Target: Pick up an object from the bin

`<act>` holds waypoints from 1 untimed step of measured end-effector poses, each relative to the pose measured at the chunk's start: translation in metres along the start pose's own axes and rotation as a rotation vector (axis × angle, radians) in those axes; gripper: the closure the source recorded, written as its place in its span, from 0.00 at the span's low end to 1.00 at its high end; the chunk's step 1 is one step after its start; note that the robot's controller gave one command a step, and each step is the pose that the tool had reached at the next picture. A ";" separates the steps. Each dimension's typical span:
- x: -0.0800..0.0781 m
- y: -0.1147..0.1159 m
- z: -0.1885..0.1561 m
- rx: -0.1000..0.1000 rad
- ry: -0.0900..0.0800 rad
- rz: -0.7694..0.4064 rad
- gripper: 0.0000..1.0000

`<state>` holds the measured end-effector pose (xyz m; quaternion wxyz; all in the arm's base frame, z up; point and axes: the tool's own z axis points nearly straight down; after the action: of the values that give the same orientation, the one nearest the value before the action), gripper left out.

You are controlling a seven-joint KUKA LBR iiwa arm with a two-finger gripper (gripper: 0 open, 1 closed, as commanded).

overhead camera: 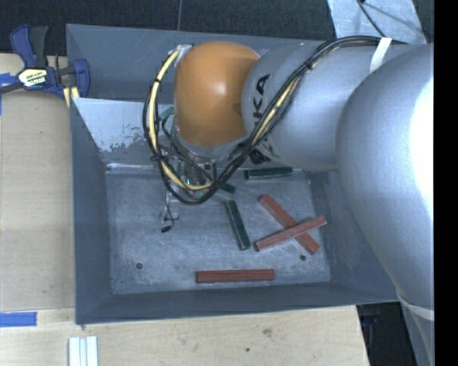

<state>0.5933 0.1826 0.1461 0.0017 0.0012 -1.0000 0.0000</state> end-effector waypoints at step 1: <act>0.035 -0.044 0.065 0.004 0.004 -0.053 0.00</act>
Offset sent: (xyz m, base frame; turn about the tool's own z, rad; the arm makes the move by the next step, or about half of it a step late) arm -0.0325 -0.0401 -0.0610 -0.0553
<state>0.5586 0.1389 0.0808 0.0035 0.0276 -0.9996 0.0018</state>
